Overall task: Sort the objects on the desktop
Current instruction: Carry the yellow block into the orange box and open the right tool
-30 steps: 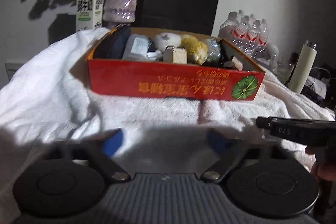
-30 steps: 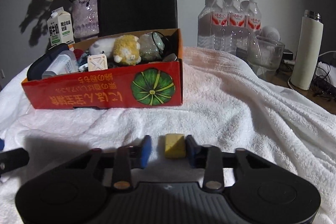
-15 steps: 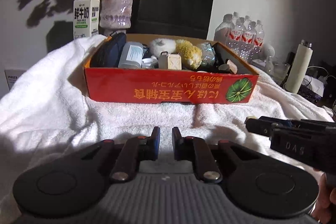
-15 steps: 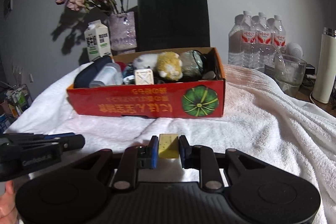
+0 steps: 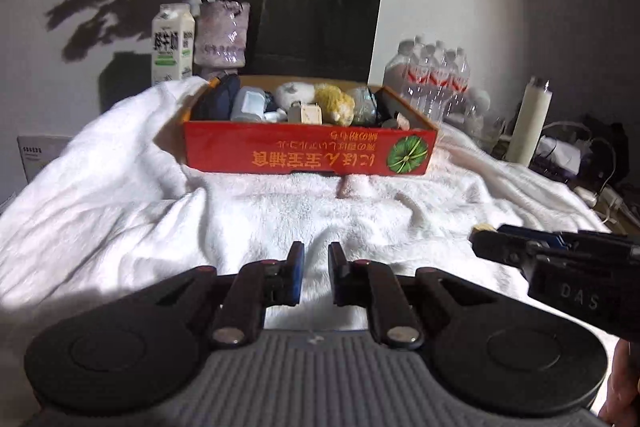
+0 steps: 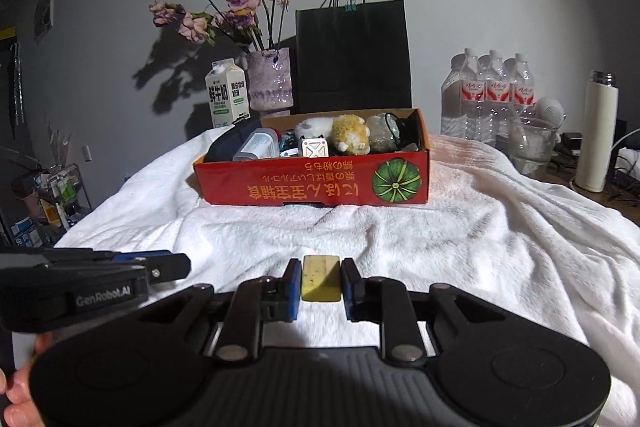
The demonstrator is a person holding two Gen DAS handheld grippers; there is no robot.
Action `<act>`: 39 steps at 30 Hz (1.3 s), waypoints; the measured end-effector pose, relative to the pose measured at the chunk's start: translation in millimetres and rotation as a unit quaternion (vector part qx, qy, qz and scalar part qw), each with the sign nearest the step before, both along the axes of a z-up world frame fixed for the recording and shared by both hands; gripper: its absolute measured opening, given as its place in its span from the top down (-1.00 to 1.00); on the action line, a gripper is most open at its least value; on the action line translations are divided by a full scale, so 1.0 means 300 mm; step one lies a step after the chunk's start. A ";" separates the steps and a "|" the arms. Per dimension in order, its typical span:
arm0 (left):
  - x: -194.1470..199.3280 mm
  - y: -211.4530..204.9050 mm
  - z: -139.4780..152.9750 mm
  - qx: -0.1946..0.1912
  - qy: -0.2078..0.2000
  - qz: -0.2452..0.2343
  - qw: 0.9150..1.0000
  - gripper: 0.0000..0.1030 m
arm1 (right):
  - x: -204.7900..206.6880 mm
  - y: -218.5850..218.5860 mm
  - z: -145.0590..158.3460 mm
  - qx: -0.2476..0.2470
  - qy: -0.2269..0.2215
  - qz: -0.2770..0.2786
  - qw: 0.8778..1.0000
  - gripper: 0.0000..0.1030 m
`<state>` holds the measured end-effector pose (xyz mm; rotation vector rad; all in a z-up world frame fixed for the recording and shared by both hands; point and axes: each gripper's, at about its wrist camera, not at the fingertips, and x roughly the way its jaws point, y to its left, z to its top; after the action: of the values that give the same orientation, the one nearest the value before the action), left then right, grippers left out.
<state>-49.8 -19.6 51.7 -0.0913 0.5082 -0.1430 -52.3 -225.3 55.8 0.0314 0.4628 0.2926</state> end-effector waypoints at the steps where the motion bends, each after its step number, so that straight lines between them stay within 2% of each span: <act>1: -0.031 0.003 0.007 -0.002 -0.005 0.001 1.000 0.74 | -0.029 -0.007 0.006 -0.004 -0.003 -0.002 1.000 0.62; 8: -0.232 -0.001 0.045 0.010 -0.036 -0.008 0.999 0.74 | -0.231 -0.047 0.056 -0.009 -0.035 0.004 0.999 0.62; 12: -0.244 -0.017 0.063 0.015 -0.049 -0.014 0.999 0.74 | -0.256 -0.036 0.052 -0.008 -0.032 0.012 0.999 0.62; 17: -0.206 -0.020 0.065 0.015 -0.048 -0.019 0.999 0.74 | -0.215 -0.027 0.042 -0.005 -0.025 0.014 1.000 0.62; 19: -0.174 -0.011 0.083 0.005 -0.046 -0.027 0.999 0.75 | -0.178 -0.034 0.061 0.000 -0.028 0.018 0.999 0.62; 22: -0.097 0.006 0.150 -0.019 -0.052 -0.054 0.997 0.76 | -0.094 -0.050 0.131 0.005 -0.045 0.023 0.999 0.62; 26: 0.070 0.003 0.247 -0.006 -0.064 -0.057 0.996 0.76 | 0.060 -0.061 0.249 -0.003 -0.080 0.024 0.997 0.62; 30: 0.275 0.003 0.327 -0.005 -0.057 -0.059 0.997 0.76 | 0.261 -0.063 0.327 0.005 -0.072 0.022 0.997 0.62; 33: 0.458 0.017 0.368 -0.031 -0.017 -0.055 0.998 0.77 | 0.453 -0.071 0.364 0.014 -0.039 0.009 0.999 0.62; 35: 0.583 0.014 0.387 -0.049 0.019 -0.067 0.996 0.78 | 0.602 -0.077 0.376 0.022 0.011 0.009 1.000 0.62; 37: 0.708 -0.008 0.392 -0.038 0.058 -0.071 0.995 0.78 | 0.746 -0.074 0.371 0.030 0.070 0.008 0.997 0.62; 39: 0.831 -0.027 0.376 -0.022 0.098 -0.065 0.993 0.78 | 0.872 -0.046 0.356 0.011 0.114 0.010 0.993 0.62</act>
<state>199.5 -27.6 164.5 -0.1158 0.7078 -0.2740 209.4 -239.2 162.6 0.0829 0.6877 0.3145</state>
